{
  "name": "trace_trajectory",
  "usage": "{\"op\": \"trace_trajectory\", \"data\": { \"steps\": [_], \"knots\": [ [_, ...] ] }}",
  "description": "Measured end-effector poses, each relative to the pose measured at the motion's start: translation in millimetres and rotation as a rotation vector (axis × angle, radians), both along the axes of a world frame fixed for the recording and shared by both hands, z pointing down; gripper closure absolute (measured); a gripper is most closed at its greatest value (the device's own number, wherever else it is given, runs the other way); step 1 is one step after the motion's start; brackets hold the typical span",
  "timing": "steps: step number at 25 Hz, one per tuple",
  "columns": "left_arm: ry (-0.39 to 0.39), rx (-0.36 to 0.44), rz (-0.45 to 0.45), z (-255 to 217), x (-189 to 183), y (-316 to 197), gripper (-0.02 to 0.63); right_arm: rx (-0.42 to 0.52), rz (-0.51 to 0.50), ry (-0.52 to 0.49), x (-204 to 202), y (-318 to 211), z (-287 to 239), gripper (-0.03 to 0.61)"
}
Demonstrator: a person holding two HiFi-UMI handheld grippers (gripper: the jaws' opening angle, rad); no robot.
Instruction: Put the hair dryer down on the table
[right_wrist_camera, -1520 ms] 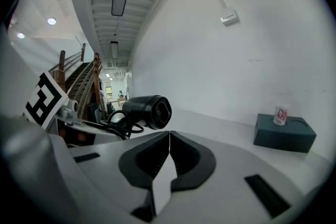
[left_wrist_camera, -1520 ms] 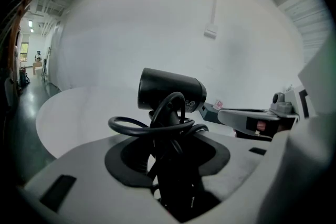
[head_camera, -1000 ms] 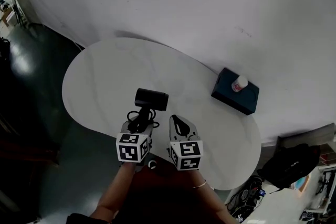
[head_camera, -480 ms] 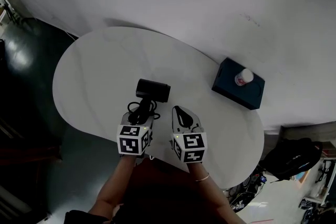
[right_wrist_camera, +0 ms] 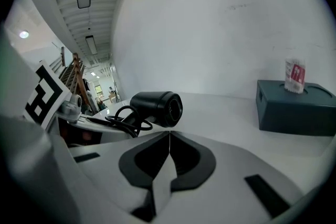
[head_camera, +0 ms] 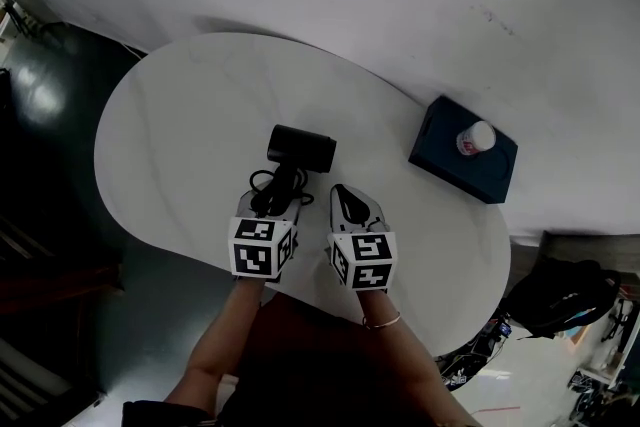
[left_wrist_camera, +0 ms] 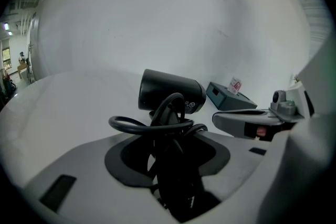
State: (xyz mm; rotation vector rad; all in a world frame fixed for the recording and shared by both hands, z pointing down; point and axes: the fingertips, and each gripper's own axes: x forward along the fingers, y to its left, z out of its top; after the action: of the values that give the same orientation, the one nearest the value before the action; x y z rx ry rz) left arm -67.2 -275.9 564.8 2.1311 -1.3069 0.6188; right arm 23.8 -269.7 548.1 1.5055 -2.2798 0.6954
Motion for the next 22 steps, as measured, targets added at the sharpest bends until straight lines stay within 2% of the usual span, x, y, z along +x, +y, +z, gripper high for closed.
{"op": "trace_trajectory", "data": {
  "steps": [8, 22],
  "knots": [
    [-0.013, 0.004, -0.019, 5.7, 9.0, -18.2, 0.414, -0.019, 0.011, -0.047, 9.1, -13.0, 15.9, 0.563],
    [-0.011, -0.033, -0.033, 18.5, 12.2, -25.8, 0.414, -0.008, -0.001, -0.033, 5.7, -16.1, 20.1, 0.563]
  ]
}}
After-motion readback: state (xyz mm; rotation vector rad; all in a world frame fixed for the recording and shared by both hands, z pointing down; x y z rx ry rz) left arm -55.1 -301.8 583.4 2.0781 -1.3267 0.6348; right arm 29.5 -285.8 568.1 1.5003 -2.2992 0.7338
